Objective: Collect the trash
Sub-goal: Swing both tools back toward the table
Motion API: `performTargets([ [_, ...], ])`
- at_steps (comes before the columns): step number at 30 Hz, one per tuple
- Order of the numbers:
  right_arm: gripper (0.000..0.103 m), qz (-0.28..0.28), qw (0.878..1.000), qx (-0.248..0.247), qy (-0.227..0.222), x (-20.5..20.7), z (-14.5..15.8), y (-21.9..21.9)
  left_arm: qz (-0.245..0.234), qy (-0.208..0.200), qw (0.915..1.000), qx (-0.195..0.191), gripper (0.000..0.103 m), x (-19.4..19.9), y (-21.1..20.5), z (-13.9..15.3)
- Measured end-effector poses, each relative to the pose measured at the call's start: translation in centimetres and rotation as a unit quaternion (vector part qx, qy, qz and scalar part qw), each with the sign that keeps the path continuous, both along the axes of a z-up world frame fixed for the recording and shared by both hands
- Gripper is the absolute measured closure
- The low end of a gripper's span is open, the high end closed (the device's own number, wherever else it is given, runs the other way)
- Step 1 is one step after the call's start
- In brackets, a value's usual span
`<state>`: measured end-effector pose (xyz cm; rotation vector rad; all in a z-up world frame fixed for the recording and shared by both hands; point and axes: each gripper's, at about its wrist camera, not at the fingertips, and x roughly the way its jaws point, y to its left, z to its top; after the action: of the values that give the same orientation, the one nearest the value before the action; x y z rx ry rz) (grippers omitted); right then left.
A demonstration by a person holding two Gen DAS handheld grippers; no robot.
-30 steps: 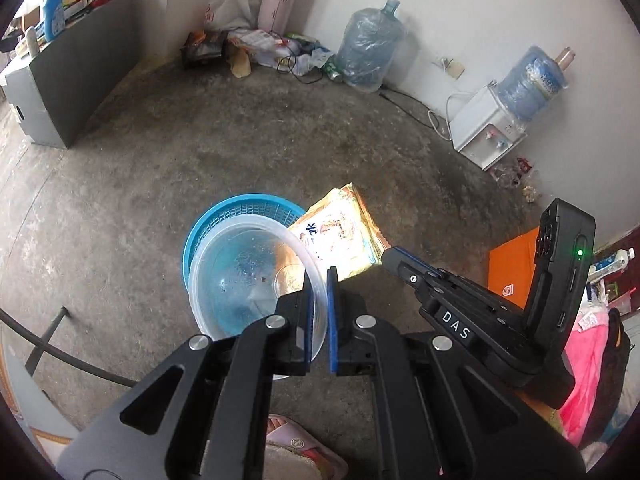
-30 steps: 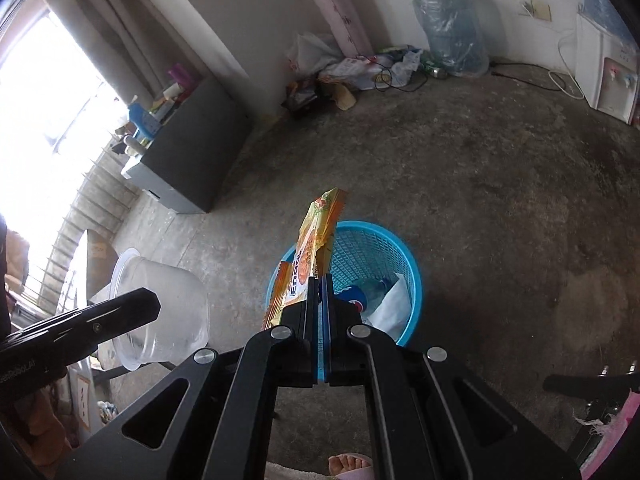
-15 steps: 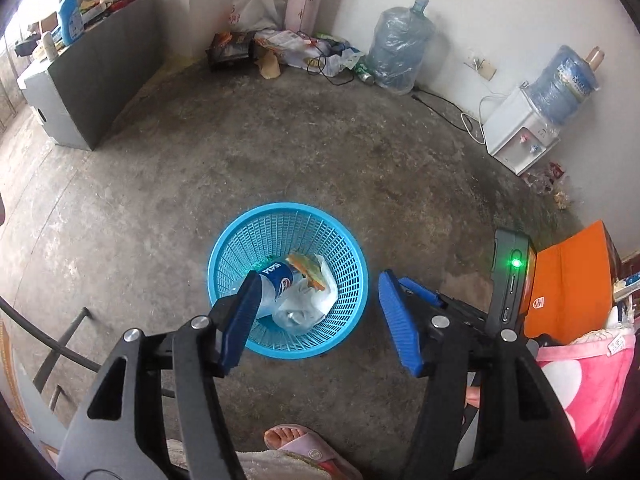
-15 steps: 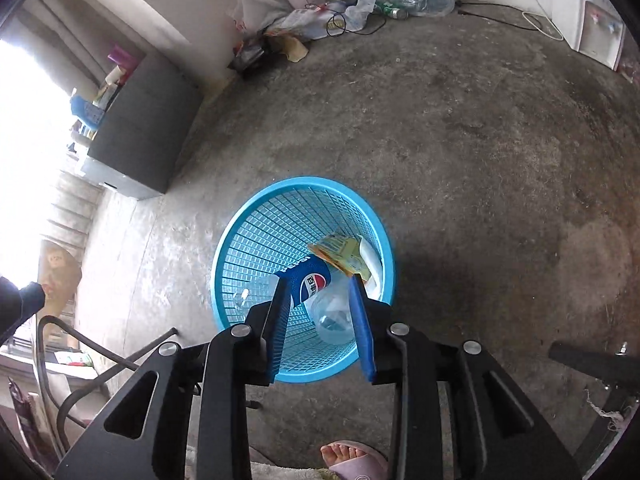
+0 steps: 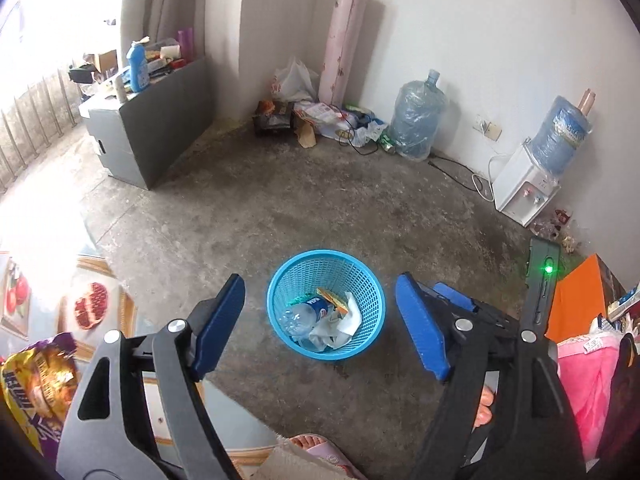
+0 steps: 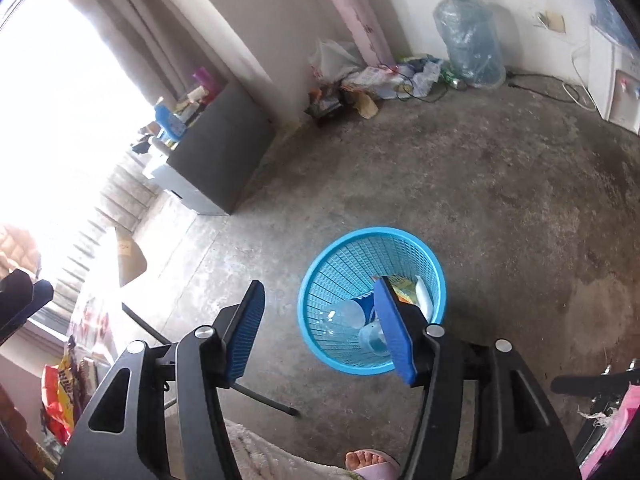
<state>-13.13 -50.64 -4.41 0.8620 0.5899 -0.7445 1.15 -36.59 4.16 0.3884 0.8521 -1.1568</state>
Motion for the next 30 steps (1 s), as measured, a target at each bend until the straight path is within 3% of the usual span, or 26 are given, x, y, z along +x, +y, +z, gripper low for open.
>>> performTargets([
  [4,0.031,0.052,0.998,-0.031,-0.019,1.7,3.6,3.3,0.039,-0.026,0.9987,-0.020,0.023,1.1,6.0,2.7],
  [11,0.028,0.160,0.986,-0.041,-0.034,5.9,7.1,9.0,0.132,-0.074,0.9877,-0.039,0.016,3.2,16.9,5.7],
  [16,0.026,0.212,0.976,-0.044,-0.033,8.2,8.0,12.0,0.227,-0.099,0.9684,-0.024,0.015,4.9,24.8,5.9],
  [21,0.026,0.259,0.965,-0.040,-0.025,10.9,8.5,15.0,0.320,-0.084,0.9434,-0.018,0.015,7.1,32.6,5.1],
  [26,0.026,0.295,0.955,-0.034,-0.015,13.3,8.5,17.8,0.374,-0.075,0.9238,-0.026,0.015,8.2,38.6,3.8],
  [30,0.026,0.312,0.950,-0.014,-0.008,14.8,7.9,19.1,0.388,-0.068,0.9178,-0.045,0.015,8.2,41.0,2.8],
])
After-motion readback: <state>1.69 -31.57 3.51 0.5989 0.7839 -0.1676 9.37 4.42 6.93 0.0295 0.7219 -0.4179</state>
